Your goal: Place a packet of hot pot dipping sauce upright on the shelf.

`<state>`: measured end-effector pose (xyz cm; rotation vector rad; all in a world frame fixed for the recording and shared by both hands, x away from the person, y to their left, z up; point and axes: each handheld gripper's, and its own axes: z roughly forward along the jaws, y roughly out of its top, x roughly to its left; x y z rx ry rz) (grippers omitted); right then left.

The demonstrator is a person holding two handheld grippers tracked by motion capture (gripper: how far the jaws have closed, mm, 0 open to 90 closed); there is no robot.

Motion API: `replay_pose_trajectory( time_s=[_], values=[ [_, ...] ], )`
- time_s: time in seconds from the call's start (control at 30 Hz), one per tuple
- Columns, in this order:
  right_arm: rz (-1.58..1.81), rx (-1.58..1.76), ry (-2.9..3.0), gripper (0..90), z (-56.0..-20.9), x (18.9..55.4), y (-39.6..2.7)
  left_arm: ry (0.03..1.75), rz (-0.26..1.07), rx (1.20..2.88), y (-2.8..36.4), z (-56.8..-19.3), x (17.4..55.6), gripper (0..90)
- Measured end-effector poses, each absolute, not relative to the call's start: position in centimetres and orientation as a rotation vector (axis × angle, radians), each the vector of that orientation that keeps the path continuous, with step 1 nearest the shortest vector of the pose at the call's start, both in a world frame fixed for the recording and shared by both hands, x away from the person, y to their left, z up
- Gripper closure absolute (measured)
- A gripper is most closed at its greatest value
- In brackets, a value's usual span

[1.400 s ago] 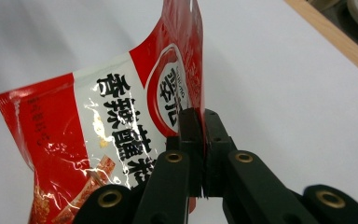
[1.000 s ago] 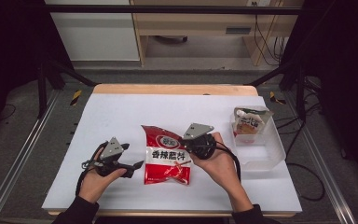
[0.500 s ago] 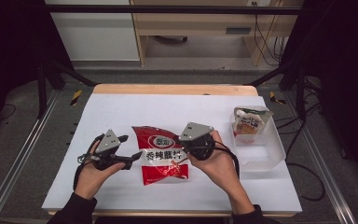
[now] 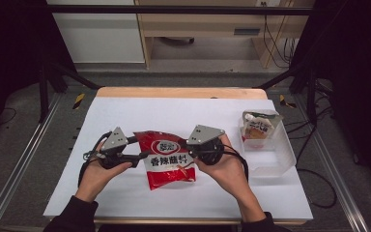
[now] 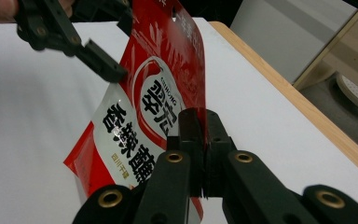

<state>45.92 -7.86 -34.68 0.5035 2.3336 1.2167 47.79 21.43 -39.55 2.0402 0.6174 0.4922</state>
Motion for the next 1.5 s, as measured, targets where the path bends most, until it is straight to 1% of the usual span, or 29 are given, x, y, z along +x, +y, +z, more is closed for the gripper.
replay_pose_trajectory(
  time_s=[0.03,0.07,0.1,0.13,0.2,0.23,0.3,0.4,0.5,0.53,0.6,0.77,0.87,1.03,1.2,1.5],
  values=[
    [1.223,0.502,2.334,89.8,-34.7,45.9,-7.8,0.614,0.478,2.035,21.3,-39.6,47.8,38.6],
    [1.229,0.500,2.330,89.9,-34.6,45.9,-7.8,0.604,0.467,2.031,21.2,-39.6,47.9,38.6],
    [1.235,0.498,2.328,89.9,-34.7,45.9,-7.7,0.589,0.470,2.023,21.0,-39.6,47.8,43.7],
    [1.235,0.498,2.328,89.9,-34.7,45.9,-7.7,0.580,0.476,2.019,20.9,-39.6,47.8,43.7],
    [1.228,0.496,2.334,89.8,-34.8,45.9,-7.7,0.577,0.473,2.020,20.6,-39.7,47.8,51.5],
    [1.225,0.499,2.334,89.8,-34.8,46.0,-7.7,0.585,0.472,2.010,20.6,-39.8,47.8,53.6],
    [1.212,0.511,2.335,89.8,-34.8,46.0,-8.0,0.589,0.411,1.958,21.0,-39.7,47.8,64.4],
    [1.213,0.513,2.339,89.7,-34.6,46.0,-8.4,0.585,0.368,1.925,21.2,-39.3,47.6,76.4],
    [1.193,0.515,2.348,89.5,-34.5,46.1,-8.5,0.557,0.351,1.925,21.0,-38.7,47.0,86.7],
    [1.186,0.510,2.351,89.4,-34.5,46.1,-8.6,0.548,0.346,1.928,21.0,-38.5,46.9,88.3],
    [1.176,0.498,2.354,89.2,-34.4,46.1,-8.8,0.531,0.355,1.937,20.9,-38.1,46.5,90.0],
    [1.131,0.464,2.388,88.4,-34.1,46.0,-8.9,0.515,0.406,1.949,20.8,-37.2,45.9,90.0],
    [1.109,0.453,2.408,87.6,-34.0,46.0,-8.8,0.504,0.402,1.953,20.9,-37.2,45.8,90.0],
    [1.050,0.421,2.445,83.7,-33.5,46.1,-8.6,0.485,0.393,1.952,21.0,-37.2,45.8,90.0],
    [0.940,0.352,2.511,74.6,-32.6,46.6,-8.5,0.468,0.393,1.957,20.8,-37.1,45.6,90.0],
    [0.739,0.230,2.630,70.6,-30.8,47.8,-7.2,0.444,0.390,1.963,20.7,-37.0,45.6,90.0]
  ],
)
